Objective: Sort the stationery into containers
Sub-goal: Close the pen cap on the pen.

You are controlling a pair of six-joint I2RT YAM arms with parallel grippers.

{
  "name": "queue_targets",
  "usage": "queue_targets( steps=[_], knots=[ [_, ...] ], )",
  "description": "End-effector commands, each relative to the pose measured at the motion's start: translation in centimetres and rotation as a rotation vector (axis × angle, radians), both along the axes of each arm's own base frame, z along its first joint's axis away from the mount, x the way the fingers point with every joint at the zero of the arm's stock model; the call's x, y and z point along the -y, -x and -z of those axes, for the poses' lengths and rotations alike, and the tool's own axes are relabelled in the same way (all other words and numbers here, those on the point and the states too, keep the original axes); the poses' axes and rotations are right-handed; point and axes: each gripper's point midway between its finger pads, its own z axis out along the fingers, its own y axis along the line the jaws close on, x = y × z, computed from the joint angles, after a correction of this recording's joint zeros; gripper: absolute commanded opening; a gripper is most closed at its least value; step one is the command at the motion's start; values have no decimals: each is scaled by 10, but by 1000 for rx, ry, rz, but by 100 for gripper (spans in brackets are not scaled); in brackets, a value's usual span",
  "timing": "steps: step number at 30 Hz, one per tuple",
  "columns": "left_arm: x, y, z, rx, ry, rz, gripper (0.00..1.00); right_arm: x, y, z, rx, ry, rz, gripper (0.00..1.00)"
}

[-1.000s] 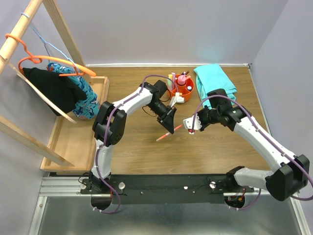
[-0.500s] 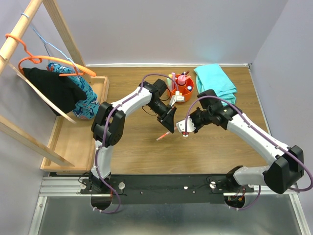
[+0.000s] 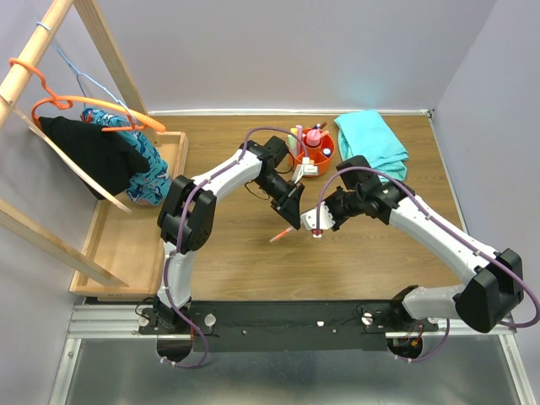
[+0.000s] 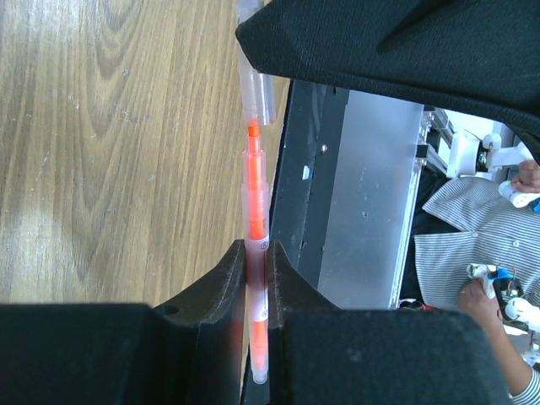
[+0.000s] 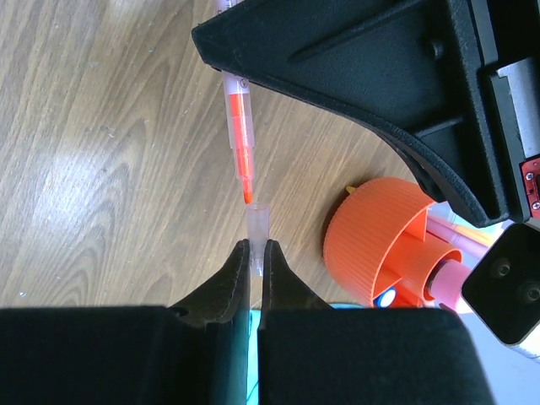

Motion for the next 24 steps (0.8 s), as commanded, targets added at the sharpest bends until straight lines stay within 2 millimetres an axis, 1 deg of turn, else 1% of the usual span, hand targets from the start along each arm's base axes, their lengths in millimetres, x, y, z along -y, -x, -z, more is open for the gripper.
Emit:
queue_targets(
  steps=[1, 4, 7, 13, 19, 24],
  knots=[
    [0, -1, -11, 19, 25, -6, 0, -5, 2, 1, -17, 2, 8, 12],
    [0, -1, -11, 21, 26, -6, 0, -3, 1, 3, -16, 11, 14, 12],
    [0, -1, -11, 19, 24, -10, 0, -1, 1, 10, -20, 24, 21, 12],
    [0, -2, -11, 24, 23, -11, 0, -3, -1, 6, -21, 13, 30, 11],
    [-1, -1, -10, 20, 19, -13, 0, 1, -5, 14, -36, 34, 79, 11],
    [-1, -1, -10, 18, 18, -13, 0, 0, -11, 13, -26, 17, 113, 10]
  ],
)
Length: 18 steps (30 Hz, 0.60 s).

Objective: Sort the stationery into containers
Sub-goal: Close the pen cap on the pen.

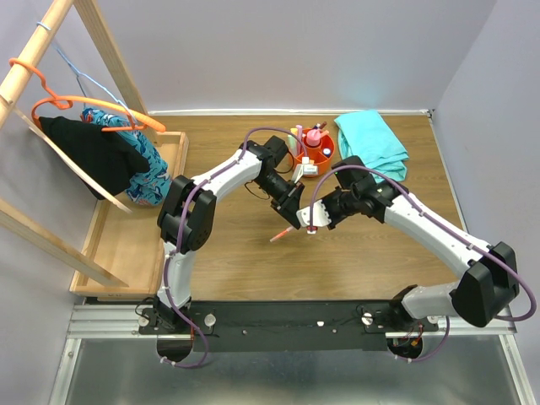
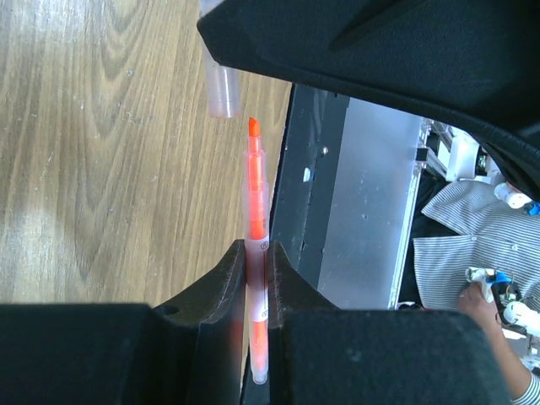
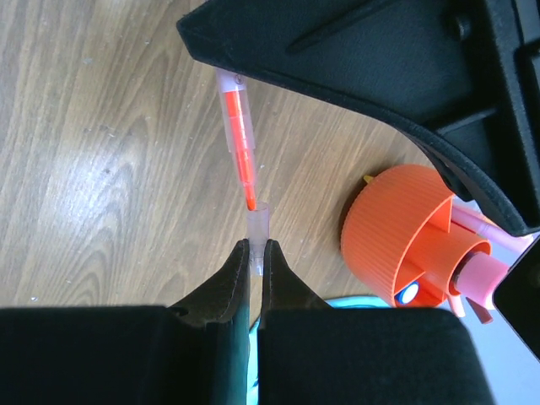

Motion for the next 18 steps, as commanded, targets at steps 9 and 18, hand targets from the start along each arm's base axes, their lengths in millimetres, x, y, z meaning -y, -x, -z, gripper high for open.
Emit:
queue_targets(
  steps=[9, 18],
  knots=[
    [0, 0, -9, 17, 18, -7, 0, -2, -3, -4, 10, -16, 35, 10],
    [-3, -1, -8, 19, 13, -15, 0, 6, 4, -1, 5, 5, 39, 10]
  ],
)
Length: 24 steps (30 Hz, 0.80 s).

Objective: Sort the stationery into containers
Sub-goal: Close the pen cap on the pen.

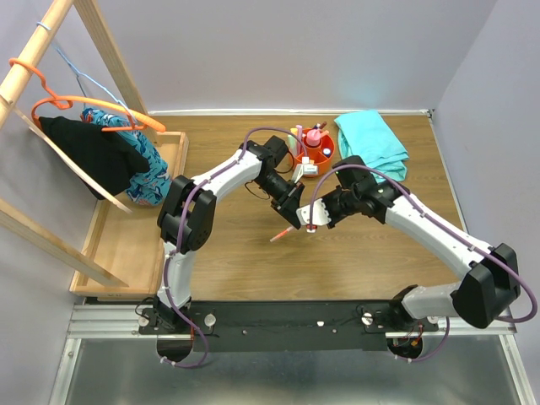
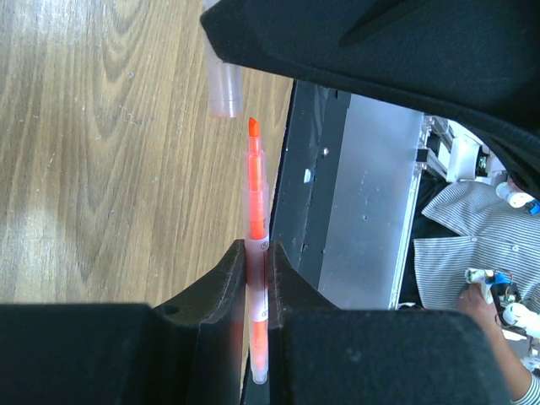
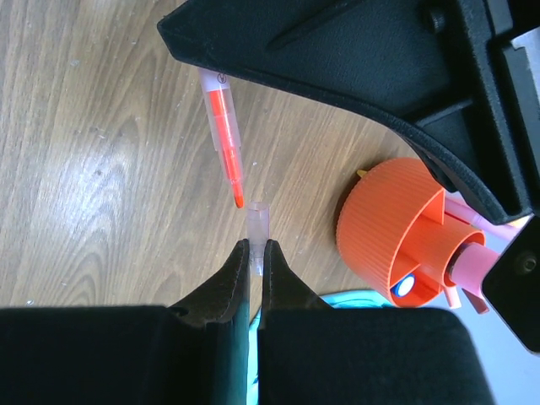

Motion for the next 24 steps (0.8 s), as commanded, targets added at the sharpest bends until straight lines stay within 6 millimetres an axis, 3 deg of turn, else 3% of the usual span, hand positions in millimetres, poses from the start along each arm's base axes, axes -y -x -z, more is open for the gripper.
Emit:
queue_targets(
  steps=[1, 24],
  knots=[
    [-3, 0, -8, 15, 10, -13, 0, 6, 9, 1, -5, 14, 7, 10],
    [-3, -3, -6, 8, 13, -20, 0, 1, 11, 4, -45, 5, -3, 6]
  ],
)
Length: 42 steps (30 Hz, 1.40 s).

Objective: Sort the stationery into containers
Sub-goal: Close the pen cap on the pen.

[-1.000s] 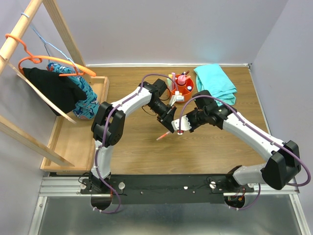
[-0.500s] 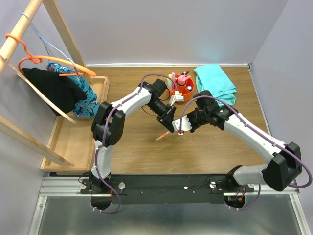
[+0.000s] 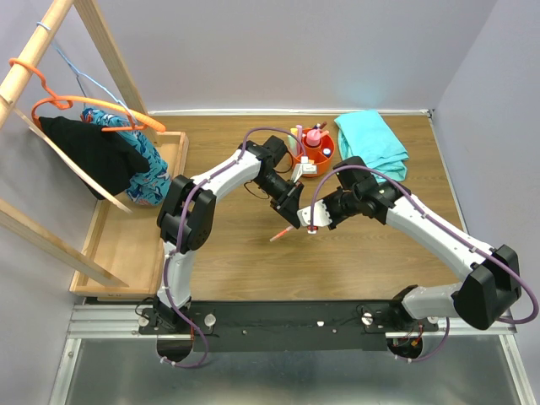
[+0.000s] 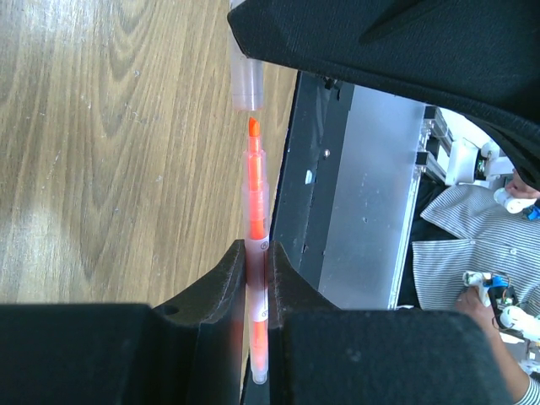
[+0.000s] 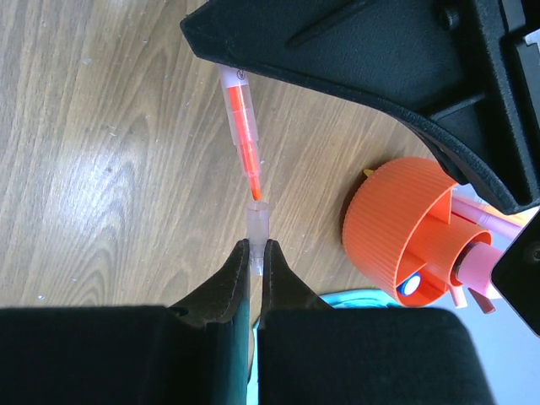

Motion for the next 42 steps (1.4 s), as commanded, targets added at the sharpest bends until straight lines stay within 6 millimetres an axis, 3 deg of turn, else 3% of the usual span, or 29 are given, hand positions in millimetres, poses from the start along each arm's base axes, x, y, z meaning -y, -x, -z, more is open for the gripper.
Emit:
queue_targets(
  steps=[1, 20, 31, 42],
  knots=[
    [-2, -1, -8, 13, 14, -8, 0, -3, 6, 3, -37, -4, -5, 6],
    [1, -3, -1, -11, 5, -8, 0, -18, 4, -3, -42, -34, -53, 7],
    [-2, -3, -6, 25, 2, -12, 0, -8, 4, 1, -29, -3, -25, 6],
    [2, -6, 1, -14, 0, -11, 0, -16, 7, -3, -34, -19, -79, 7]
  ],
)
